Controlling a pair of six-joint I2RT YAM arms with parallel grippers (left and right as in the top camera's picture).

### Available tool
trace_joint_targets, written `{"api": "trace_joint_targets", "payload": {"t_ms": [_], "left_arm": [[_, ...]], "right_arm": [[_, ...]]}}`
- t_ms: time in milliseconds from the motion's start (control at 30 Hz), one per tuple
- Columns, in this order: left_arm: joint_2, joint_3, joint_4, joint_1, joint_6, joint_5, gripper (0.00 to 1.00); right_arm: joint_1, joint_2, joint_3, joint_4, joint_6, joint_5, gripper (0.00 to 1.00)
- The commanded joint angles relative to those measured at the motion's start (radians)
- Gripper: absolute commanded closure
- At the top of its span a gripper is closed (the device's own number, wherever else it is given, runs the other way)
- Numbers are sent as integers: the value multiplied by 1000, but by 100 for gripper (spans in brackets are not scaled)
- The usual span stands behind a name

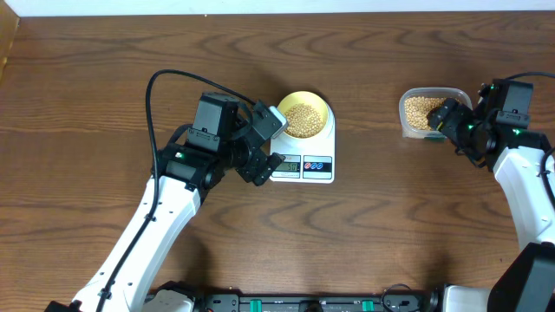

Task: Scoop item into bowl and weigh 50g on scale
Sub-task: 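Open the right gripper and release the yellow scoop into the tub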

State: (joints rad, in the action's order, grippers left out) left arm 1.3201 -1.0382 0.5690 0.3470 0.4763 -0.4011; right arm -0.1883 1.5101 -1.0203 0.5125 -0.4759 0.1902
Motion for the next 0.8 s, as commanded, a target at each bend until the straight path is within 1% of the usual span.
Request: {"api": "trace_joint_targets", "payload": {"t_ms": [0,167,300,367,400,500,633,767], "left_arm": [[-7,7,-1,-5,13,1,16],[-7,7,-1,-5,13,1,16],[-7,7,-1,-5,13,1,16],[-7,7,-1,-5,13,1,16],[-7,7,-1,-5,13,1,16],[-7,7,-1,-5,13,1,16],[-7,7,-1,-5,13,1,16],[-7,7,-1,-5,13,1,16]], "right_arm": [[-5,-17,-12,6,74,3,1],[-34,-72,-12,13,166,-5,1],[-61,-144,-12,52,306,-6,1],[-72,-186,-12,75,364,-53,1],[-79,-221,-12,87,422,-95,1],[-82,-275,-12,91,510,-112,1],[-79,-350,-12,111,526,-109,1],[-79,-372,-12,145,525,-105,1]]}}
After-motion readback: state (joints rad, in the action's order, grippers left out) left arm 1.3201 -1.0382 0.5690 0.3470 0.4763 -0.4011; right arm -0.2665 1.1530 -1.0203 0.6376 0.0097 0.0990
